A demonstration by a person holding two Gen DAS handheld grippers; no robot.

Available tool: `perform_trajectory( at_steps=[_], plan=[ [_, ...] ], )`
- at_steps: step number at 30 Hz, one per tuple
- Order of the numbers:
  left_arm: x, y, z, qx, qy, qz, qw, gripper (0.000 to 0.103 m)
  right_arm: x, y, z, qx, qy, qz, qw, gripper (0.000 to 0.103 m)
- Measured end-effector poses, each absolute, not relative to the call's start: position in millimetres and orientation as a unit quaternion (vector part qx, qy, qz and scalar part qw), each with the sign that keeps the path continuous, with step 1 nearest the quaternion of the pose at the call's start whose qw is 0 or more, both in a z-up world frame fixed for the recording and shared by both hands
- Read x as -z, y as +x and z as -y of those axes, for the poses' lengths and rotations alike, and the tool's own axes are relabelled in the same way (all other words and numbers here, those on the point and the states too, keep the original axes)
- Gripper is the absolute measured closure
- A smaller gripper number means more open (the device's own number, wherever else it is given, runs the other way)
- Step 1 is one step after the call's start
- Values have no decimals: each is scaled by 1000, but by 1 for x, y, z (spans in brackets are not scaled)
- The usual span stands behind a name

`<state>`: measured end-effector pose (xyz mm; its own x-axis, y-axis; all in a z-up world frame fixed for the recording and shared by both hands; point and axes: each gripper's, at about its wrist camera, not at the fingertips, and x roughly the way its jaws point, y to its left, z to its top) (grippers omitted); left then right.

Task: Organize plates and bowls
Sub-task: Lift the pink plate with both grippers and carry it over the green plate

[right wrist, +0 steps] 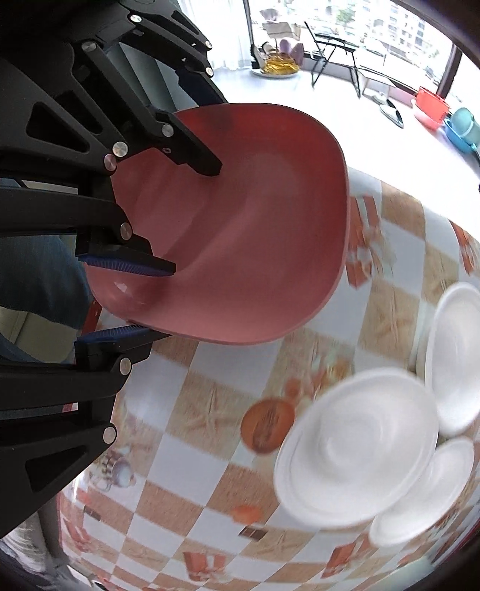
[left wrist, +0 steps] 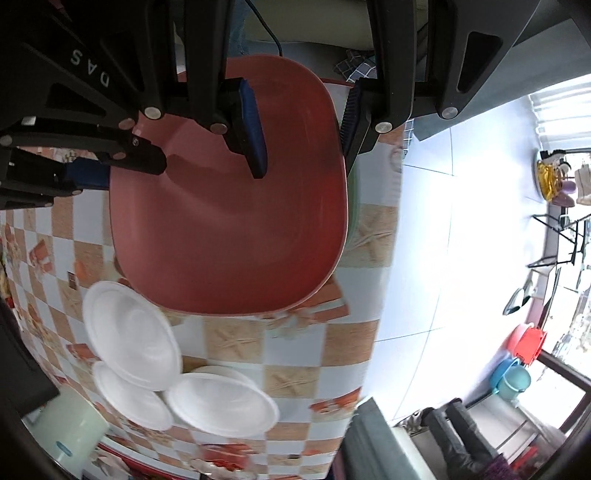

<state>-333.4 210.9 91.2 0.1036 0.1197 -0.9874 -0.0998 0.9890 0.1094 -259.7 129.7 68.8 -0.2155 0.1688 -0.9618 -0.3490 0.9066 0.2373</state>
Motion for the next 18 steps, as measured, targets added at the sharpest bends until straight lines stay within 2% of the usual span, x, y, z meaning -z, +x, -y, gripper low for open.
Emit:
perform_trajectory(
  at_steps=[18],
  plan=[
    [-62,-330,-239,-75,1,-680,729,63,-42,-257,-156,-201,-61,-775,596,74]
  ],
)
